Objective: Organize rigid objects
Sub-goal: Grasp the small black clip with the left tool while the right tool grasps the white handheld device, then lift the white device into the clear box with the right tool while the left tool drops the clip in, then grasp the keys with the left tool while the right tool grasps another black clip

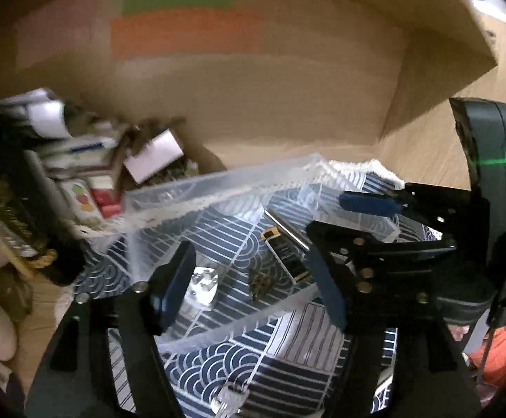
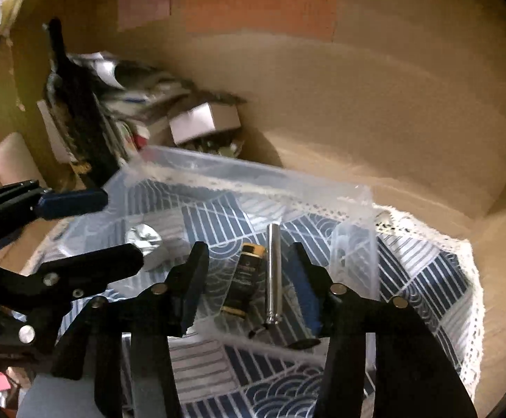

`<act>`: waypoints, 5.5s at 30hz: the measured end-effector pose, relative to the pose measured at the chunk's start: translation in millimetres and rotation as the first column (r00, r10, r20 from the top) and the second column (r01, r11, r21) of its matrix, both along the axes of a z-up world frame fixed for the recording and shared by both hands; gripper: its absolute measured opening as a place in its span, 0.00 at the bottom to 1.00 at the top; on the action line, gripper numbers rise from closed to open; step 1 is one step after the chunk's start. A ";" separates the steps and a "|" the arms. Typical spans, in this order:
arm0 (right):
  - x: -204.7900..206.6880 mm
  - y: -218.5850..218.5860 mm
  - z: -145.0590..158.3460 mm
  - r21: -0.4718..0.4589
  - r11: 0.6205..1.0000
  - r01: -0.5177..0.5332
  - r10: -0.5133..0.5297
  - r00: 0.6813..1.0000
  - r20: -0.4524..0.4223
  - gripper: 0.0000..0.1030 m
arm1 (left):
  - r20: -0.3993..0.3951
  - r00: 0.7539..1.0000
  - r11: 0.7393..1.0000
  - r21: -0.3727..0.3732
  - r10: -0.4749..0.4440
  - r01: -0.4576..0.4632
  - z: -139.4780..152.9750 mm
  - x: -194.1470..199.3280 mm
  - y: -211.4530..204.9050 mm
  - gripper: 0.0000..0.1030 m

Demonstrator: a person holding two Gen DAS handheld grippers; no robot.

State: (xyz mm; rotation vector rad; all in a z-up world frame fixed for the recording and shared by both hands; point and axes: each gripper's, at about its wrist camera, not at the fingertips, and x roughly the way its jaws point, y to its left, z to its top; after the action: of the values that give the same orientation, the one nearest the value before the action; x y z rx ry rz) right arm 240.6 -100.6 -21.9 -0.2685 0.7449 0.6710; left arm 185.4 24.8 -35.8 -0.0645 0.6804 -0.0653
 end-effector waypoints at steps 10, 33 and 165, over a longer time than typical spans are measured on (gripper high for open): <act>-65.3 -15.0 5.8 0.032 0.998 -0.049 0.048 0.998 0.034 0.56 | 0.036 0.996 0.996 0.038 0.076 -0.077 2.7 -73.5 14.7 0.87; -130.7 6.5 -67.4 -0.044 0.974 -0.221 0.212 0.965 -0.155 0.66 | -0.186 0.982 1.000 0.003 0.023 -0.023 -94.1 -149.0 5.1 0.65; -94.7 -36.4 -80.8 -0.043 0.999 -0.001 -0.006 0.984 -0.178 0.69 | -0.261 0.965 1.000 0.022 -0.002 0.008 -89.2 -80.4 5.3 0.72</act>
State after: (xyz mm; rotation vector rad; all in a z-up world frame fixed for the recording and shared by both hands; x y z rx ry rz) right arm 145.9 -137.0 -102.7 -0.2490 0.9319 0.6830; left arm 105.0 30.0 -125.0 -0.0502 0.9448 -0.0541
